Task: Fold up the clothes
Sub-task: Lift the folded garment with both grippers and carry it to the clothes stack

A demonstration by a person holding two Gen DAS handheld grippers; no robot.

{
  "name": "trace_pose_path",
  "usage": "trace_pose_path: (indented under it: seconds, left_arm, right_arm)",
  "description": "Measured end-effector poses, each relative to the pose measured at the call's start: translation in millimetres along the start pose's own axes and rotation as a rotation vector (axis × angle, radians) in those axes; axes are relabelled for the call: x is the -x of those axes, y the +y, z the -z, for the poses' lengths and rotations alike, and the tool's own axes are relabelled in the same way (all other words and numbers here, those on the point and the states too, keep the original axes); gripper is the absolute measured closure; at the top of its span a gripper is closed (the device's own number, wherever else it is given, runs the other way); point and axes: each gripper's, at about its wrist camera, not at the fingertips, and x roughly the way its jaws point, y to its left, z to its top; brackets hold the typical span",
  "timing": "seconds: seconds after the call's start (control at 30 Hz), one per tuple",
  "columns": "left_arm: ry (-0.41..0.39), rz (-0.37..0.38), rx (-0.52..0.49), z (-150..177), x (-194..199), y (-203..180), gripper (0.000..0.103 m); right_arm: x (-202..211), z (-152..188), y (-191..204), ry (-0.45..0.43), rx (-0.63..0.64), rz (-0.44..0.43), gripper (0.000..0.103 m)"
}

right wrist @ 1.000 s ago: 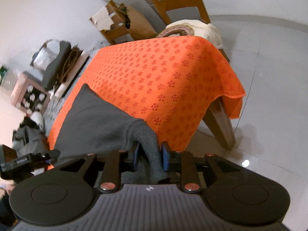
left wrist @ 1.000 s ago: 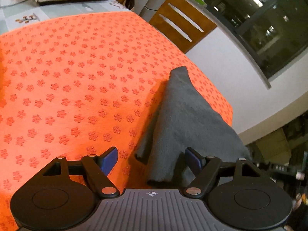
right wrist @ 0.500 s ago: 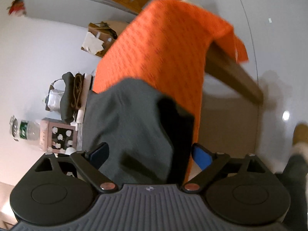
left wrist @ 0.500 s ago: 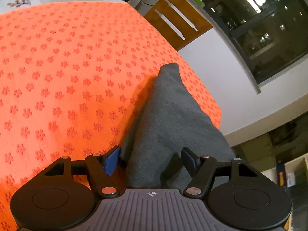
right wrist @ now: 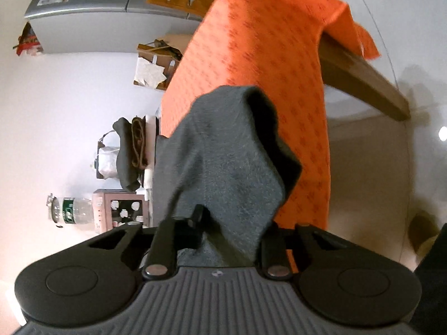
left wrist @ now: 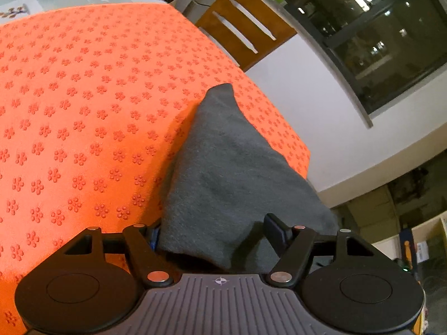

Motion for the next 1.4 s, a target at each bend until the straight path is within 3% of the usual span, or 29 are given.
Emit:
trace_pose_path:
  seconds: [0.1, 0.2, 0.27, 0.57, 0.83, 1.03, 1.4]
  left_arm:
    - [-0.024, 0.001, 0.050, -1.1, -3.3, 8.3, 0.033]
    - [-0.045, 0.000, 0.087, -2.0, -3.0, 13.4, 0.068]
    - [-0.065, 0.020, 0.124, -2.7, 0.0, 14.9, 0.078]
    - [-0.234, 0.082, 0.262, -25.6, 28.6, -1.2, 0.082]
    - [-0.428, 0.001, 0.280, -53.7, 67.8, -22.7, 0.083]
    - [-0.586, -0.114, 0.329, -76.9, 92.1, -30.0, 0.083]
    - [-0.875, -0.349, 0.435, -148.7, 119.0, -38.0, 0.083]
  right_arm:
    - [4.6, -5.0, 22.7, -0.005, 0.029, 0.018, 0.083]
    - [10.6, -14.4, 51.7, -0.008, 0.069, 0.029, 0.084]
    - [13.1, -22.6, 76.3, -0.006, 0.099, 0.036, 0.085]
    - [-3.1, -71.5, 209.2, 0.067, 0.318, 0.077, 0.086]
    - [-48.0, -112.9, 296.7, 0.207, 0.452, 0.064, 0.086]
    - [-119.1, -146.2, 354.5, 0.364, 0.561, 0.016, 0.086]
    - [-299.2, -217.1, 470.4, 0.699, 0.730, -0.133, 0.086]
